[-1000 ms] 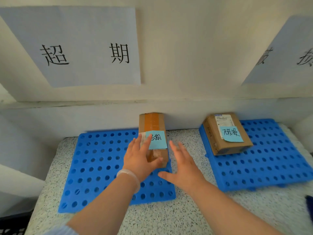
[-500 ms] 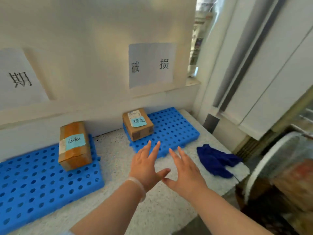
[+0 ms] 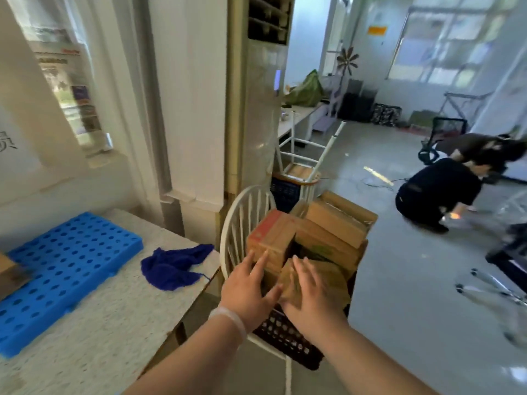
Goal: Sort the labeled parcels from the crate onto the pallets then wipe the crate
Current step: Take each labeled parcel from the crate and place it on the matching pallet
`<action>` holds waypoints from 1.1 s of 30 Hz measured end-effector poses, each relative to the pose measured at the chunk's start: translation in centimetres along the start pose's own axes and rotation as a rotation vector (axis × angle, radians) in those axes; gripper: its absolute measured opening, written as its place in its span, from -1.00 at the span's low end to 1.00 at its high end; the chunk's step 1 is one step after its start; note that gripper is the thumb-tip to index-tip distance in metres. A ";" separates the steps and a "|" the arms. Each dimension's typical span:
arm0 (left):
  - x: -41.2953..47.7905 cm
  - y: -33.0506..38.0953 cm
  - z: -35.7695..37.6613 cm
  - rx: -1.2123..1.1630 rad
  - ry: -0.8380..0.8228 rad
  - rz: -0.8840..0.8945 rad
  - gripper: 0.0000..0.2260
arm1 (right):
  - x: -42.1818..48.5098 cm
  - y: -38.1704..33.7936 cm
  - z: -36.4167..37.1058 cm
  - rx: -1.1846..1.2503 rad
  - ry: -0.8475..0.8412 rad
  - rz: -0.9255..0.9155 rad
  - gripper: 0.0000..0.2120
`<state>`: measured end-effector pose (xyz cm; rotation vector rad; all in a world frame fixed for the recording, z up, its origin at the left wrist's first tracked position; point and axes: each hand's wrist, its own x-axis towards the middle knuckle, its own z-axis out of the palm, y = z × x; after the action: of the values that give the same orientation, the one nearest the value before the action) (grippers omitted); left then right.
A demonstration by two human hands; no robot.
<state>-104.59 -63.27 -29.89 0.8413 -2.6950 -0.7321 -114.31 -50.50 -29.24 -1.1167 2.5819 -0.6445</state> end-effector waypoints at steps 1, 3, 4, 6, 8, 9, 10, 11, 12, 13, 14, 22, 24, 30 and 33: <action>0.6 1.4 0.7 0.014 -0.022 0.024 -0.33 | -0.1 1.5 -0.7 0.015 0.018 0.044 -0.16; 2.0 3.7 1.9 0.020 -0.060 0.060 -0.34 | -0.1 4.0 -1.8 0.054 0.038 0.112 -0.14; 2.8 4.6 2.4 0.015 -0.075 0.070 -0.35 | 0.2 5.0 -2.2 0.067 0.043 0.139 -0.14; 4.7 6.0 3.3 0.009 -0.100 0.081 -0.35 | 1.0 6.7 -2.7 0.079 0.054 0.188 -0.14; 6.9 7.0 4.2 -0.002 -0.126 0.083 -0.36 | 2.4 8.2 -3.2 0.092 0.072 0.244 -0.15; 8.2 7.4 4.7 -0.011 -0.141 0.080 -0.36 | 3.3 9.0 -3.6 0.102 0.086 0.275 -0.16; 9.5 7.8 5.2 -0.021 -0.155 0.077 -0.37 | 4.4 9.8 -4.0 0.112 0.105 0.304 -0.17; 11.0 8.2 5.7 -0.030 -0.166 0.074 -0.37 | 5.6 10.6 -4.5 0.121 0.128 0.332 -0.18; 12.5 8.5 6.1 -0.040 -0.176 0.071 -0.37 | 7.0 11.4 -5.1 0.129 0.153 0.358 -0.19; 14.2 8.7 6.5 -0.053 -0.188 0.066 -0.36 | 8.4 12.2 -5.8 0.137 0.180 0.383 -0.19; 15.9 8.9 6.9 -0.071 -0.200 0.059 -0.36 | 9.9 12.9 -6.4 0.151 0.207 0.406 -0.20; 29.4 9.6 8.1 -0.214 -0.125 -0.002 -0.36 | 20.4 17.6 -10.1 0.404 0.365 0.600 -0.21; 31.7 9.7 8.2 -0.227 -0.143 -0.055 -0.36 | 22.1 18.5 -9.9 0.464 0.315 0.693 -0.19; 33.8 9.9 9.1 -0.338 -0.308 -0.183 -0.31 | 24.1 19.4 -9.5 0.600 0.233 0.721 -0.46; 33.5 10.3 8.3 -0.375 -0.208 -0.204 -0.28 | 24.6 19.3 -10.7 0.595 0.229 0.650 -0.39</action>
<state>-139.55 -72.15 -29.47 0.9941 -2.5346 -1.3885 -147.09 -53.78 -30.80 -0.0139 2.4310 -1.2784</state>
